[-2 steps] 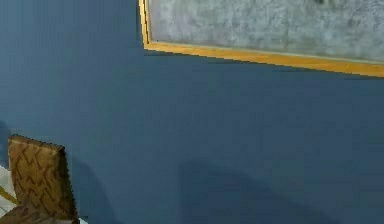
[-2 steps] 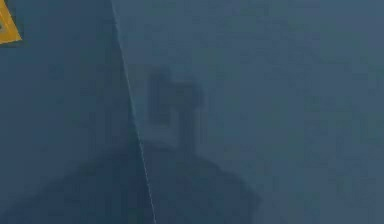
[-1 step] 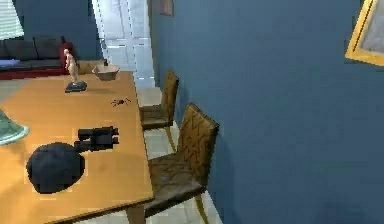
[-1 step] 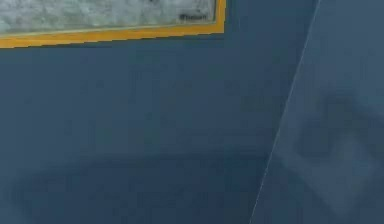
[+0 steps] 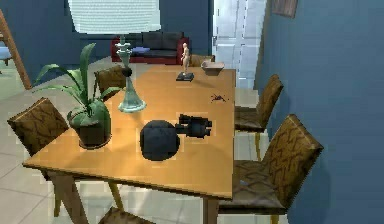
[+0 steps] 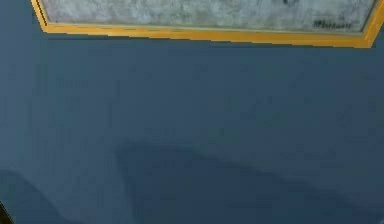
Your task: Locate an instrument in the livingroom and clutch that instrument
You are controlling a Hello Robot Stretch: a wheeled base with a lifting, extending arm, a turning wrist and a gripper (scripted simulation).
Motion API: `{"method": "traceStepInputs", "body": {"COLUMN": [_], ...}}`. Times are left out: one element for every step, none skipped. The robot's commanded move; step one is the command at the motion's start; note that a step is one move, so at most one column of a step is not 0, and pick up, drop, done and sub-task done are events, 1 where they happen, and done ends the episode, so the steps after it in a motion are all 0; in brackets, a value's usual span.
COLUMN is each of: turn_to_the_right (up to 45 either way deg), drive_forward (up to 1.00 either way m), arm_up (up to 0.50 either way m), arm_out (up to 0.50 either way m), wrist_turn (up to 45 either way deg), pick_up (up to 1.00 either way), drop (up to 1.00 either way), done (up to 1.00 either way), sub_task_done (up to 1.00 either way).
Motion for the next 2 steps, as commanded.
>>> {"method": "traceStepInputs", "body": {"turn_to_the_right": [0.0,-45.0], "drive_forward": [0.15,0.0], "arm_up": [0.0,0.0], "arm_out": [0.0,0.0], "wrist_turn": [0.0,0.0], "pick_up": [0.0,0.0], "drop": [0.0,0.0], "done": [0.0,0.0], "sub_task_done": [0.0,0.0]}}
